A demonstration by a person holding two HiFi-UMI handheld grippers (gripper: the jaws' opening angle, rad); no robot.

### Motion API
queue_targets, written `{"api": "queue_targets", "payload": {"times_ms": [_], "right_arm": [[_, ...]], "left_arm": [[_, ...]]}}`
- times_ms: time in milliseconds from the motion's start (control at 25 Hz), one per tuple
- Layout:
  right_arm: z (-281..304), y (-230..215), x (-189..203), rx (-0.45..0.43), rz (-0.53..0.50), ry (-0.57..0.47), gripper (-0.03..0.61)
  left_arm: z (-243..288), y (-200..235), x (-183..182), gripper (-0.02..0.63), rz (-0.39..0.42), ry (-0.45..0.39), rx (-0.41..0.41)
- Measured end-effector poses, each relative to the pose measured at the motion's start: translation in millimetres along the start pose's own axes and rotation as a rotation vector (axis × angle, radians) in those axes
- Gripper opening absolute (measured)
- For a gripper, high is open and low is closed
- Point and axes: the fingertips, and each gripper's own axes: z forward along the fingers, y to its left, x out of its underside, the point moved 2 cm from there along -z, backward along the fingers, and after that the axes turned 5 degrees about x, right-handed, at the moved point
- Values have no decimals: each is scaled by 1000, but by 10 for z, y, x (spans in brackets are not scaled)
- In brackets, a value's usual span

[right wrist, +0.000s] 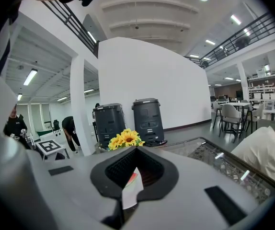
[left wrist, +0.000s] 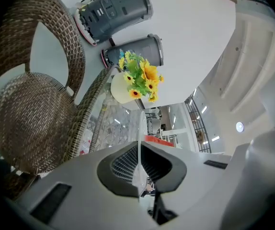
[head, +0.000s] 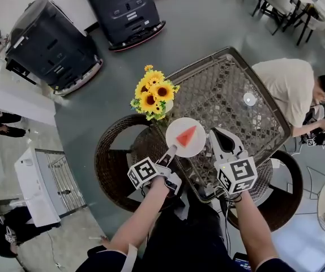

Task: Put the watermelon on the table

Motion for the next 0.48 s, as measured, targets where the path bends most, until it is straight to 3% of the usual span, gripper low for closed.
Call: {"api": "queue_targets", "payload": {"times_ms": [480], "right_arm": [[383,-196,225,-27,17,56,3]], "left_arm": [[362,366,-170,14,-15,-25,-32]]}}
